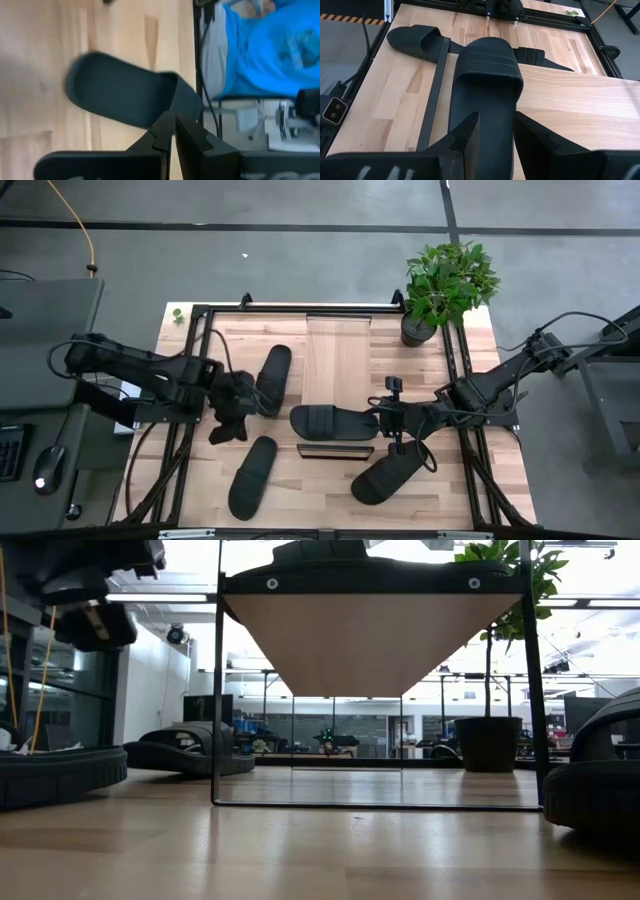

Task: Pick and place slides into the shelf
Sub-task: Put the bottom left black slipper on the shelf

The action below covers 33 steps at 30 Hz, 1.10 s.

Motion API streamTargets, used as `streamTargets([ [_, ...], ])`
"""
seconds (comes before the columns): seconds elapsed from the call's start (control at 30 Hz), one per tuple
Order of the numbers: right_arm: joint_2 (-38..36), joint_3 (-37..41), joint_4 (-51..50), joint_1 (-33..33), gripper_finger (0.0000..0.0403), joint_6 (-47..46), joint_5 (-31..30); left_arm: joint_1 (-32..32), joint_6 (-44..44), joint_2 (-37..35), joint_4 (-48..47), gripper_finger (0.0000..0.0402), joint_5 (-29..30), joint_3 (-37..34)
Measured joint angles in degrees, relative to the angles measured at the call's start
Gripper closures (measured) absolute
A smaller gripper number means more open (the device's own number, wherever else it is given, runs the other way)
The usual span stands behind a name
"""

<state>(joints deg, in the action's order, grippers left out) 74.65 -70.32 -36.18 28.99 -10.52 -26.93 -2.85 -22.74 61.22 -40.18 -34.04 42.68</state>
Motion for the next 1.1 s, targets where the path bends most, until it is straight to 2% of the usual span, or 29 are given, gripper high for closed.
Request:
streamTargets([
  [0.47,0.0,0.0,0.3,0.0,0.0294,0.0,0.0,-14.9,-3.3,10.6,8.4,0.0389,0.5,0.0],
  [0.8,0.0,0.0,0.6,0.0,0.0294,0.0,0.0,-15.9,-4.2,12.2,10.2,0.0387,3.6,0.0],
  [0.9,0.0,0.0,0.6,0.0,0.0294,0.0,0.0,-15.9,-3.7,12.2,10.2,0.0367,4.3,0.0],
  [1.1,0.0,0.0,0.6,0.0,0.0294,0.0,0.0,-15.9,-3.6,12.2,10.2,0.0291,7.7,0.0],
])
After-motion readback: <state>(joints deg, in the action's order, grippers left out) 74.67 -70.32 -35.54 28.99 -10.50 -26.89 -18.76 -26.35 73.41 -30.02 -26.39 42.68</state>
